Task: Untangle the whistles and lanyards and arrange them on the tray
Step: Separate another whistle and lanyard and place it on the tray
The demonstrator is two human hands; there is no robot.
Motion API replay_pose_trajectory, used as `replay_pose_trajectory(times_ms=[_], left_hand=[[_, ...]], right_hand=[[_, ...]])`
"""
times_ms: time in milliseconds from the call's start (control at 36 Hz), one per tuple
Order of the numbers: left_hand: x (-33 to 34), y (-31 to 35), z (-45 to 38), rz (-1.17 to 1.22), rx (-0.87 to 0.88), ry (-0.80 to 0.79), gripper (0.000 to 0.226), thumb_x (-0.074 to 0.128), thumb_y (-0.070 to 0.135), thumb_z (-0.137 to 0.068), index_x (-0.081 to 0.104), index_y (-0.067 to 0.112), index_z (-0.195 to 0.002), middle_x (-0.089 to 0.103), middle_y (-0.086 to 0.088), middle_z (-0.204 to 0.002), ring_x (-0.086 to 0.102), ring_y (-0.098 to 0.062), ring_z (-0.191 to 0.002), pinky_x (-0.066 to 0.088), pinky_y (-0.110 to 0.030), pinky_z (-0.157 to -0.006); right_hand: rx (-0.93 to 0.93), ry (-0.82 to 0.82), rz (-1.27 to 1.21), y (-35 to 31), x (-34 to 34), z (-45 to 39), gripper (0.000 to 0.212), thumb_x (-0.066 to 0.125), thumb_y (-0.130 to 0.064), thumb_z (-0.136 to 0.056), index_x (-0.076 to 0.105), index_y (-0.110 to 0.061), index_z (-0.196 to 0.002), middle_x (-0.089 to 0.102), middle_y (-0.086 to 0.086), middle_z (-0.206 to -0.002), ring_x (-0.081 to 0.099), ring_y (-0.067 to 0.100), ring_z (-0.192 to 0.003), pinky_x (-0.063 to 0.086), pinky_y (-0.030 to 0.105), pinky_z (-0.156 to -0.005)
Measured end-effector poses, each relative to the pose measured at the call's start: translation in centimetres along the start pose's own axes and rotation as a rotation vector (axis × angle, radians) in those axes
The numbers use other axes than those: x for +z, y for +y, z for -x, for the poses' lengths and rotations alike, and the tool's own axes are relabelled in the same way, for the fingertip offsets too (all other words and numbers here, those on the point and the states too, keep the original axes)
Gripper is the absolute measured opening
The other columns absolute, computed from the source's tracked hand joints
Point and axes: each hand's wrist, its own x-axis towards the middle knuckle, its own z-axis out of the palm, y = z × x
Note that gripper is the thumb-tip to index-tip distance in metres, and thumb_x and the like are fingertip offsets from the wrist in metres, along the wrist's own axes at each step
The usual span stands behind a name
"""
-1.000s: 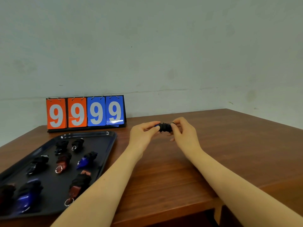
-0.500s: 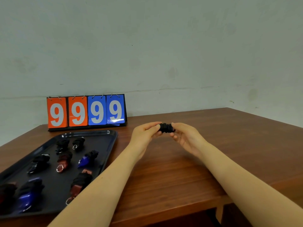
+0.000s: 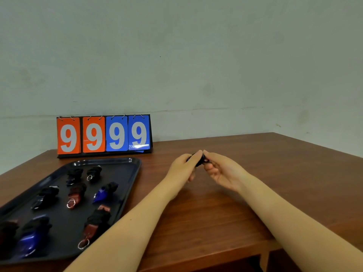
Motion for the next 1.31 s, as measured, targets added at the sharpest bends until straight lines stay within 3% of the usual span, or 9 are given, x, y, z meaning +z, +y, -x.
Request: replay_pose_trajectory(times_ms=[250, 389, 500, 694, 833, 944, 1056, 1167, 1306], left_hand=[[-0.2, 0.2, 0.0, 0.565, -0.129, -0.017, 0.029, 0.059, 0.039, -0.091, 0.056, 0.01, -0.094, 0.033, 0.004, -0.051, 0.028, -0.009, -0.039, 0.021, -0.019, -0.037], [-0.6, 0.0, 0.1, 0.658, -0.182, -0.008, 0.037, 0.053, 0.044, -0.092, 0.05, 0.009, -0.081, 0.027, 0.006, -0.046, 0.023, -0.007, -0.033, 0.015, -0.019, -0.034], [-0.6, 0.0, 0.0, 0.655, -0.203, -0.054, 0.043, 0.05, 0.049, -0.092, 0.05, 0.01, -0.072, 0.026, 0.008, -0.042, 0.021, -0.007, -0.031, 0.014, -0.02, -0.035], [-1.2, -0.1, -0.3, 0.576, -0.238, -0.027, 0.044, 0.05, 0.051, -0.092, 0.05, 0.012, -0.072, 0.024, 0.007, -0.045, 0.021, -0.009, -0.037, 0.016, -0.021, -0.04], [-0.9, -0.1, -0.3, 0.611, -0.264, -0.051, 0.045, 0.05, 0.051, -0.091, 0.051, 0.012, -0.069, 0.024, 0.008, -0.043, 0.021, -0.008, -0.035, 0.015, -0.02, -0.038], [-0.7, 0.0, -0.2, 0.689, -0.25, -0.099, 0.044, 0.052, 0.05, -0.088, 0.052, 0.011, -0.067, 0.023, 0.008, -0.042, 0.019, -0.007, -0.033, 0.013, -0.02, -0.037], [-0.4, 0.1, 0.2, 0.798, -0.247, -0.143, 0.043, 0.057, 0.052, -0.08, 0.054, 0.012, -0.064, 0.022, 0.009, -0.042, 0.019, -0.006, -0.032, 0.012, -0.019, -0.037], [-0.7, 0.4, 0.4, 0.854, -0.236, -0.155, 0.039, 0.054, 0.047, -0.083, 0.056, 0.011, -0.067, 0.025, 0.008, -0.044, 0.023, -0.007, -0.036, 0.015, -0.019, -0.039], [-1.0, 0.2, 0.4, 0.812, -0.287, -0.176, 0.032, 0.053, 0.04, -0.087, 0.053, 0.01, -0.076, 0.026, 0.007, -0.048, 0.026, -0.008, -0.038, 0.022, -0.018, -0.036]], right_hand=[[-0.06, -0.142, 0.177, 0.1, 0.0, 0.2, 0.01, 0.05, -0.012, -0.097, 0.057, -0.004, -0.098, 0.051, -0.001, -0.066, 0.042, 0.004, -0.05, 0.038, 0.015, -0.044], [-0.256, 0.086, 0.75, 0.7, 0.5, 0.0, 0.004, 0.057, -0.012, -0.094, 0.061, -0.012, -0.094, 0.056, -0.002, -0.063, 0.049, 0.009, -0.053, 0.039, 0.017, -0.05], [-0.372, 0.203, 0.905, 0.9, 0.1, -0.4, 0.008, 0.059, -0.021, -0.093, 0.064, -0.015, -0.095, 0.06, -0.004, -0.069, 0.054, 0.002, -0.052, 0.043, 0.017, -0.056], [-0.242, -0.009, 0.109, 0.1, -0.3, 0.0, 0.016, 0.049, -0.008, -0.096, 0.064, -0.003, -0.097, 0.069, 0.003, -0.088, 0.065, 0.014, -0.082, 0.042, 0.026, -0.063], [-0.175, -0.129, -0.093, 0.0, -0.2, 0.0, 0.01, 0.053, -0.014, -0.086, 0.059, -0.007, -0.088, 0.06, 0.0, -0.078, 0.05, 0.009, -0.061, 0.039, 0.019, -0.051], [-0.265, -0.064, 0.207, 0.0, -0.2, -0.1, 0.015, 0.047, -0.007, -0.095, 0.055, -0.008, -0.083, 0.054, -0.002, -0.071, 0.037, 0.009, -0.054, 0.031, 0.022, -0.049], [-0.48, 0.111, 0.659, 0.5, 0.5, 0.2, 0.013, 0.054, -0.007, -0.094, 0.06, -0.012, -0.083, 0.058, -0.006, -0.067, 0.048, 0.0, -0.053, 0.038, 0.011, -0.054], [-0.566, 0.118, 0.803, 1.1, 0.5, 0.2, 0.01, 0.056, -0.009, -0.092, 0.063, -0.016, -0.088, 0.063, 0.001, -0.082, 0.057, 0.007, -0.074, 0.045, 0.017, -0.073], [-0.615, 0.141, 0.982, 1.4, 0.0, 0.2, 0.009, 0.059, -0.017, -0.092, 0.062, -0.023, -0.085, 0.062, -0.002, -0.082, 0.054, 0.013, -0.074, 0.043, 0.019, -0.068]])
